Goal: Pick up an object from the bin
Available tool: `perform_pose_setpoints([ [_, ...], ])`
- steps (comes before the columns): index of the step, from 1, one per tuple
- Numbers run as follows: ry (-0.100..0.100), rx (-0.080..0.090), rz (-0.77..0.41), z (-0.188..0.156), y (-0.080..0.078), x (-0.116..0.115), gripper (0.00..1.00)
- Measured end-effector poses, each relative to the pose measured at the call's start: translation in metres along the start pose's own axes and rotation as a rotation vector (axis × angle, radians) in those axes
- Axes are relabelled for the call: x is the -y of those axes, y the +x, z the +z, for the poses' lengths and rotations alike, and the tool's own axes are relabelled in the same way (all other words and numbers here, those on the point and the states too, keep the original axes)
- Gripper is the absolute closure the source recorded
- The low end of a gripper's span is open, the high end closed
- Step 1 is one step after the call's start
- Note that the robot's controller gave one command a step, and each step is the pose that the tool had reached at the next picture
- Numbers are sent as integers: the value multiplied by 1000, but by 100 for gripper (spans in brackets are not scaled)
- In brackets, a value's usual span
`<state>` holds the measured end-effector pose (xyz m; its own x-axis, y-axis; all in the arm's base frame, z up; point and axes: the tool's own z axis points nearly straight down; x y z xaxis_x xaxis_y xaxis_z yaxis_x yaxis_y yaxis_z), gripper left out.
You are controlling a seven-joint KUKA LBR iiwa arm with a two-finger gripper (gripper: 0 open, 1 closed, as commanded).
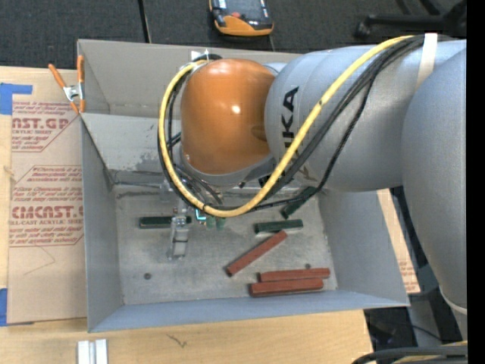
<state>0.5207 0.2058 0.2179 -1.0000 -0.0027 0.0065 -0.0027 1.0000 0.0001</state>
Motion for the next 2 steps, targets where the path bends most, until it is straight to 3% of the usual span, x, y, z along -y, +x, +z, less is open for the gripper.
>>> perform_pose_setpoints([
  [1,-1,8,2,-4,-2,1,0],
  [2,-3,13,-19,59,-21,12,0],
])
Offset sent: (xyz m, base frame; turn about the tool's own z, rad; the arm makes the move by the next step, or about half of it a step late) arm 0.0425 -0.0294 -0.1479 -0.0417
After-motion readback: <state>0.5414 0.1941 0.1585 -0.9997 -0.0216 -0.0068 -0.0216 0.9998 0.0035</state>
